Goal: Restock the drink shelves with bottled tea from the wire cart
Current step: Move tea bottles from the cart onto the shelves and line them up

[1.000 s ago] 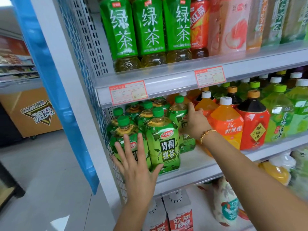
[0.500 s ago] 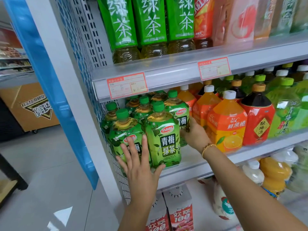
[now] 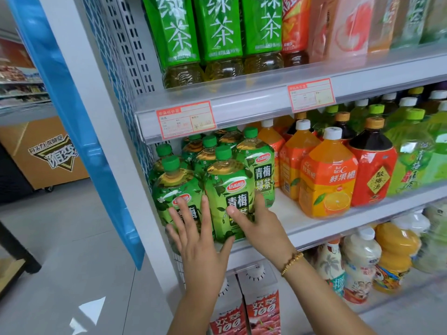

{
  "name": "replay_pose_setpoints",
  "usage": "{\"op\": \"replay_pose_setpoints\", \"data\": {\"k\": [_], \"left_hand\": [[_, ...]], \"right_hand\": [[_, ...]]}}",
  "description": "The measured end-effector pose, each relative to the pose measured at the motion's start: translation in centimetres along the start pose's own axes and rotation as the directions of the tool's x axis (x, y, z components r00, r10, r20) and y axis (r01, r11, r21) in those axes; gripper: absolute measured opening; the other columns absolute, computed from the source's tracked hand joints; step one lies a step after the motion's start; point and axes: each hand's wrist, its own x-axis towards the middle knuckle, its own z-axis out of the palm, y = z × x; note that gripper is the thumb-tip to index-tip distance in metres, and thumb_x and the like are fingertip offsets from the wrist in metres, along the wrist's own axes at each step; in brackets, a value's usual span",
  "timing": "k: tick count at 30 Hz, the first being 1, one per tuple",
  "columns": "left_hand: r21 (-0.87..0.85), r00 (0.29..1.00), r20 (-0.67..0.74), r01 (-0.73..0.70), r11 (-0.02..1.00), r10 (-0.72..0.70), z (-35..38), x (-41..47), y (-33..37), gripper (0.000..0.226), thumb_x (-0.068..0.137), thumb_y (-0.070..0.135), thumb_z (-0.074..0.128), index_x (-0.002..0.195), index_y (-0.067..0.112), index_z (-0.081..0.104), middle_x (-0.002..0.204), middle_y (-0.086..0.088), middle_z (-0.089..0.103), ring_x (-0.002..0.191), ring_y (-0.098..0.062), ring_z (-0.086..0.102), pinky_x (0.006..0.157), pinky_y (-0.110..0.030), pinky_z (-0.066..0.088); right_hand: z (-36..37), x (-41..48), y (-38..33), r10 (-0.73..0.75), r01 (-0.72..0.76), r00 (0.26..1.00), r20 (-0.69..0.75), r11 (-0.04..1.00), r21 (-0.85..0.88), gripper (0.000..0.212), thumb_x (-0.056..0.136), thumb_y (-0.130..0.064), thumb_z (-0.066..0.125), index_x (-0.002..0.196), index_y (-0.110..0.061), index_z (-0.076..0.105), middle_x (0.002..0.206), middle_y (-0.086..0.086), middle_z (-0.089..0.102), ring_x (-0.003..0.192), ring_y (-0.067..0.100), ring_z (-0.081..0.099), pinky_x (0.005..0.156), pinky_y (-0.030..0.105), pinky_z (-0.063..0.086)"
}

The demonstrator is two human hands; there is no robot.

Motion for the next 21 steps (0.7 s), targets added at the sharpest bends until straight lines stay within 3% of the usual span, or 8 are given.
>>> {"op": "replay_pose_setpoints", "data": {"k": [4, 7, 9, 11, 13, 15, 17, 21], "left_hand": [[0.014, 0.999, -0.015, 0.052, 0.999, -0.051, -0.1, -0.1, -0.3, 0.115, 0.064, 0.038, 0.083, 0.151, 0.026, 0.008, 0.157, -0.006, -0.021, 0.144, -0.029, -0.019, 0.114, -0.050, -0.007], [0.018, 0.998, -0.004, 0.057, 0.998, -0.057, -0.2, -0.2, -0.6, 0.112, 0.066, 0.040, 0.081, 0.151, 0.027, 0.008, 0.157, -0.005, -0.020, 0.144, -0.028, -0.019, 0.112, -0.053, 0.000], [0.015, 0.998, 0.004, 0.064, 0.998, -0.064, -0.2, -0.3, -0.4, 0.110, 0.068, 0.039, 0.079, 0.151, 0.028, 0.008, 0.158, -0.006, -0.019, 0.144, -0.029, -0.019, 0.114, -0.050, -0.003], [-0.012, 0.998, 0.002, 0.069, 0.998, -0.069, -0.4, -0.3, -0.2, 0.107, 0.070, 0.034, 0.079, 0.151, 0.028, 0.010, 0.158, -0.005, -0.019, 0.145, -0.029, -0.017, 0.114, -0.053, 0.003], [-0.061, 0.997, -0.006, 0.077, 0.995, -0.078, -0.8, -0.3, 0.3, 0.103, 0.070, 0.027, 0.081, 0.150, 0.028, 0.017, 0.158, -0.003, -0.017, 0.145, -0.028, -0.014, 0.109, -0.058, 0.014], [-0.096, 0.996, -0.007, 0.086, 0.992, -0.087, -1.5, -0.4, 0.6, 0.096, 0.069, 0.022, 0.082, 0.147, 0.028, 0.025, 0.159, -0.002, -0.012, 0.146, -0.026, -0.011, 0.104, -0.059, 0.007], [-0.141, 0.999, -0.012, 0.051, 0.989, -0.053, -2.3, -0.5, 0.7, 0.087, 0.071, 0.019, 0.080, 0.144, 0.026, 0.033, 0.160, -0.002, -0.001, 0.147, -0.024, -0.002, 0.108, -0.054, 0.004], [-0.254, 0.994, -0.106, -0.047, 0.966, 0.021, -5.2, -0.3, 0.5, 0.056, 0.077, 0.010, 0.075, 0.129, 0.018, 0.055, 0.144, 0.004, 0.040, 0.135, -0.009, 0.033, 0.112, -0.015, 0.023]], "right_hand": [[0.7, 0.1, 0.0, -0.006, 0.003, 0.999, 0.054, 0.999, 0.043, 0.092, 0.074, -0.072, 0.048, 0.145, -0.023, 0.017, 0.110, -0.005, 0.065, 0.100, 0.014, 0.062, 0.084, 0.032, 0.051], [-0.5, 0.2, -0.5, 0.003, -0.008, 0.994, 0.112, 0.999, 0.046, 0.076, 0.083, -0.063, 0.048, 0.144, -0.023, 0.027, 0.122, -0.014, 0.056, 0.114, 0.012, 0.057, 0.086, 0.021, 0.044], [-1.9, 0.5, -1.2, -0.085, 0.083, 0.995, -0.044, 0.996, -0.039, 0.062, 0.088, -0.054, 0.049, 0.137, -0.017, 0.044, 0.120, -0.009, 0.059, 0.107, 0.009, 0.059, 0.085, 0.019, 0.046], [-3.3, 1.4, -2.6, -0.286, 0.283, 0.925, -0.252, 0.958, -0.048, 0.039, 0.091, -0.037, 0.056, 0.121, -0.014, 0.060, 0.112, -0.003, 0.065, 0.092, 0.000, 0.059, 0.081, 0.014, 0.049], [-4.8, 3.3, -4.0, -0.395, 0.403, 0.870, -0.297, 0.915, -0.036, 0.023, 0.091, -0.021, 0.059, 0.111, -0.014, 0.067, 0.105, -0.002, 0.067, 0.086, -0.006, 0.057, 0.078, 0.005, 0.044], [-6.0, 5.9, -5.4, -0.325, 0.348, 0.927, -0.189, 0.931, 0.108, 0.027, 0.091, -0.017, 0.058, 0.117, -0.014, 0.064, 0.110, -0.001, 0.066, 0.094, 0.002, 0.060, 0.090, 0.014, 0.046], [-6.5, 8.3, -6.7, -0.200, 0.180, 0.978, 0.050, 0.945, 0.272, 0.036, 0.093, -0.018, 0.056, 0.128, -0.011, 0.055, 0.120, 0.001, 0.061, 0.108, 0.011, 0.059, 0.098, 0.025, 0.046], [-6.0, 11.1, -7.6, -0.081, -0.030, 0.946, 0.315, 0.943, 0.332, 0.040, 0.095, -0.015, 0.051, 0.132, -0.003, 0.047, 0.135, 0.007, 0.052, 0.121, 0.015, 0.050, 0.101, 0.021, 0.039]]}}
